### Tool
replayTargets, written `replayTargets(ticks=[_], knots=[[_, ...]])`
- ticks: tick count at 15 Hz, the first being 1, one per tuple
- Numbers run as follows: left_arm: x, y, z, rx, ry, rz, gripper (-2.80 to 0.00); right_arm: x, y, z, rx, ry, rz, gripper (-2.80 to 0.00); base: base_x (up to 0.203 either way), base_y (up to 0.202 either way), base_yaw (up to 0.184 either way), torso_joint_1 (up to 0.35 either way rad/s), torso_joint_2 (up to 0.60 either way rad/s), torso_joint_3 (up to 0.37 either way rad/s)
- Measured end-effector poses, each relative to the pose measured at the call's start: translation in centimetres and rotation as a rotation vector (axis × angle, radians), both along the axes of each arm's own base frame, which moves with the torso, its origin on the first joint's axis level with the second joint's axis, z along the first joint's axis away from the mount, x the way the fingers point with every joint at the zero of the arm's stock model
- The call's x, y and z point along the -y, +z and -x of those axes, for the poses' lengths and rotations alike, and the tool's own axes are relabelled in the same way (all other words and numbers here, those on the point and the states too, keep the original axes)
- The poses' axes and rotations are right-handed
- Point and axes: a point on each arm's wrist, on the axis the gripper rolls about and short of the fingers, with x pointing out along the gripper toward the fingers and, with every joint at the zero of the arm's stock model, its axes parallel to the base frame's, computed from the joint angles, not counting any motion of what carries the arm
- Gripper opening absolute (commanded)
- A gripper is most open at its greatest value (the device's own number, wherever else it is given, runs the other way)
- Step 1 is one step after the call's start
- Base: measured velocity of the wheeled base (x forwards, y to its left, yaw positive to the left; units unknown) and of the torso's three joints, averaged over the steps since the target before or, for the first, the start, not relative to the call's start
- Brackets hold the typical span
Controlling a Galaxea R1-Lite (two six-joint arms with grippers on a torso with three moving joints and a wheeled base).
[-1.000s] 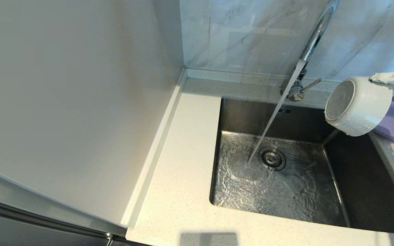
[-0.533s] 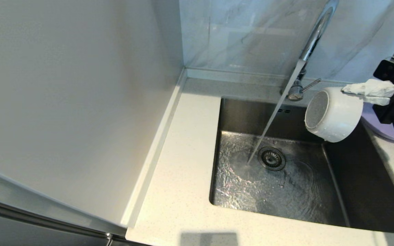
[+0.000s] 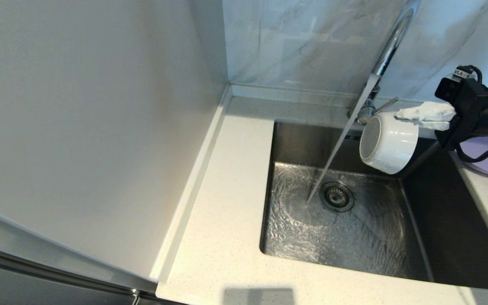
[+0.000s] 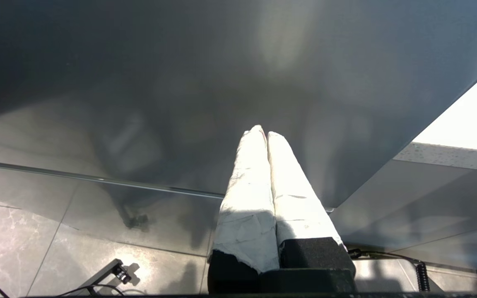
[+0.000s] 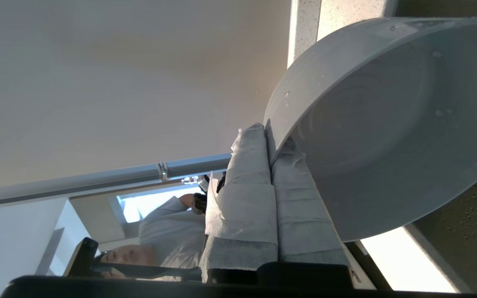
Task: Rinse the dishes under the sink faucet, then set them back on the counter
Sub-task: Rinse the bowl
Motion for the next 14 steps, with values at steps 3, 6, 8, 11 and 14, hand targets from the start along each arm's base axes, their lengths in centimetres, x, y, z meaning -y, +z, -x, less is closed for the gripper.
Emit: replayTargets(ticks=[3, 6, 8, 11, 14], knots=[[0.0, 0.0, 0.0, 0.0, 0.0, 0.0, -2.8, -0.6, 0.1, -1.0, 0.016, 0.023, 0.003, -2.8, 0.0, 0.0, 0.0, 0.0, 0.0, 0.0], [0.0, 0.0, 0.0, 0.0, -0.001, 0.0, -2.8, -1.3, 0.4, -1.9, 0.035, 0.048, 0.006, -2.8, 0.0, 0.0, 0.0, 0.0, 0.0, 0.0], [0.0, 0.0, 0.0, 0.0, 0.0, 0.0, -2.8, -1.7, 0.4, -2.4, 0.042, 0.058, 0.007, -2.8, 0.0, 0.0, 0.0, 0.0, 0.0, 0.0], [0.0, 0.0, 0.0, 0.0, 0.0, 0.0, -2.8, -1.8, 0.2, -3.0, 0.043, 0.053, 0.016, -2.8, 0.0, 0.0, 0.0, 0.0, 0.0, 0.0], [0.0, 0.0, 0.0, 0.0, -0.001, 0.0, -2.8, -1.7, 0.2, -3.7, 0.038, -0.004, 0.054, -2.8, 0.0, 0.0, 0.0, 0.0, 0.0, 0.0]])
